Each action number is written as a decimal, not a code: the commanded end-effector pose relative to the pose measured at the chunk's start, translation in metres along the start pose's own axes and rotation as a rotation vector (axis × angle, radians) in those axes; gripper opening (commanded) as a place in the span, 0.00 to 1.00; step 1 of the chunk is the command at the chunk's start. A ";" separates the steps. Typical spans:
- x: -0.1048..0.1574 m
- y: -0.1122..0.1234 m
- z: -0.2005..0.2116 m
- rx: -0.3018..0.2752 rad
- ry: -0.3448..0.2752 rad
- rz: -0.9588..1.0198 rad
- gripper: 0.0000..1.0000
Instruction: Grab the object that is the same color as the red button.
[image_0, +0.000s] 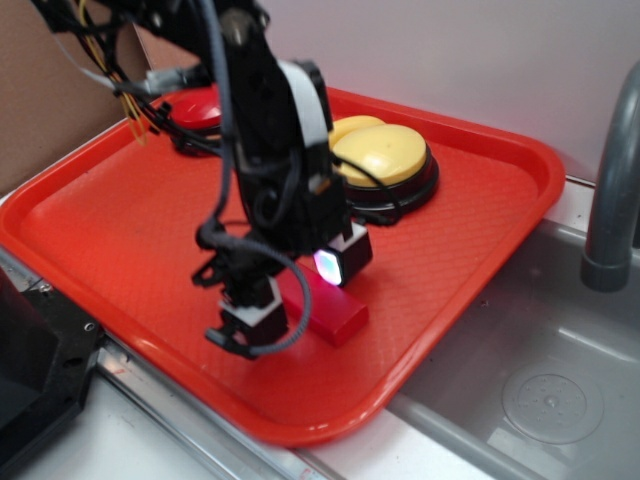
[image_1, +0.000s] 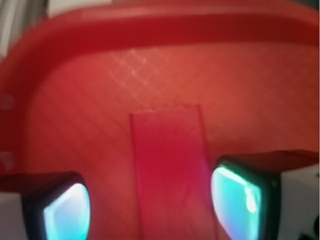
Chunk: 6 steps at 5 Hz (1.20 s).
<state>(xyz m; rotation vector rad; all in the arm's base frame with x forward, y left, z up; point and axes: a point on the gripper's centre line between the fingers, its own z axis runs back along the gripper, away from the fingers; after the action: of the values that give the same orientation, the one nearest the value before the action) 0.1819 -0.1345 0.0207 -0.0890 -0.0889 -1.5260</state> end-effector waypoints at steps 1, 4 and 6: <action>-0.004 -0.009 -0.003 0.055 -0.026 -0.004 0.00; -0.036 0.021 0.098 0.117 -0.014 0.566 0.00; -0.098 0.031 0.158 0.159 0.005 1.064 0.00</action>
<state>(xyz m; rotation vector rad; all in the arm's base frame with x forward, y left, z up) 0.2157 -0.0054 0.1516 -0.0146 -0.0609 -0.4792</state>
